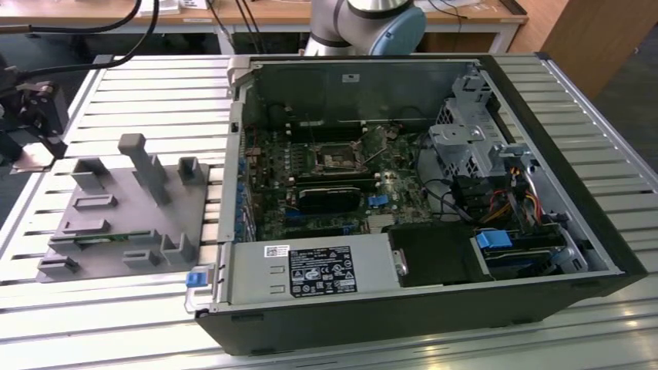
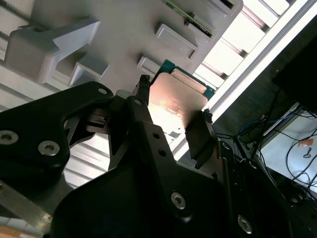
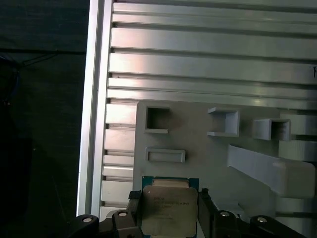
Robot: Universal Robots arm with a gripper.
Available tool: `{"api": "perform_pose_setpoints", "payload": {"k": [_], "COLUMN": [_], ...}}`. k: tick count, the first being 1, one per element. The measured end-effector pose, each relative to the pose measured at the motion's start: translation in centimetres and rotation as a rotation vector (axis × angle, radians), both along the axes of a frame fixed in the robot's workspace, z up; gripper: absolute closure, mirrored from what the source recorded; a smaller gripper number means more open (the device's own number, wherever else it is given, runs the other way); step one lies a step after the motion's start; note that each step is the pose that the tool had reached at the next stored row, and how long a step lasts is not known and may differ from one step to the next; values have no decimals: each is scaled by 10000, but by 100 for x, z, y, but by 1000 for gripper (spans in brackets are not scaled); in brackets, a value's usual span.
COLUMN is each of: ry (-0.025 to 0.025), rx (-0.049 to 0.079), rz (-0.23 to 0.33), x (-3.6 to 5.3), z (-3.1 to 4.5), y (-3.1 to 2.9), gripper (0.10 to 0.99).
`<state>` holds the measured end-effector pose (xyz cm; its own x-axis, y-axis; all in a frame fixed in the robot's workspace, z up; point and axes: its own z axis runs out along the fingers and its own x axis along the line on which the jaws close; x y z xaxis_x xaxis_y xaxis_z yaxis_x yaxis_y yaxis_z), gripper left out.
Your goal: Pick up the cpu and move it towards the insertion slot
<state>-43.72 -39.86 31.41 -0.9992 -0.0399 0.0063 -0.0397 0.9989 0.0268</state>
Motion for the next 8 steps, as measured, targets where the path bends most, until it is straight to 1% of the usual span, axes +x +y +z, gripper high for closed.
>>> {"api": "perform_pose_setpoints", "payload": {"k": [8], "ry": [0], "rx": [0], "rz": [0], "x": [0], "z": [82], "y": [3], "gripper": [545]}}
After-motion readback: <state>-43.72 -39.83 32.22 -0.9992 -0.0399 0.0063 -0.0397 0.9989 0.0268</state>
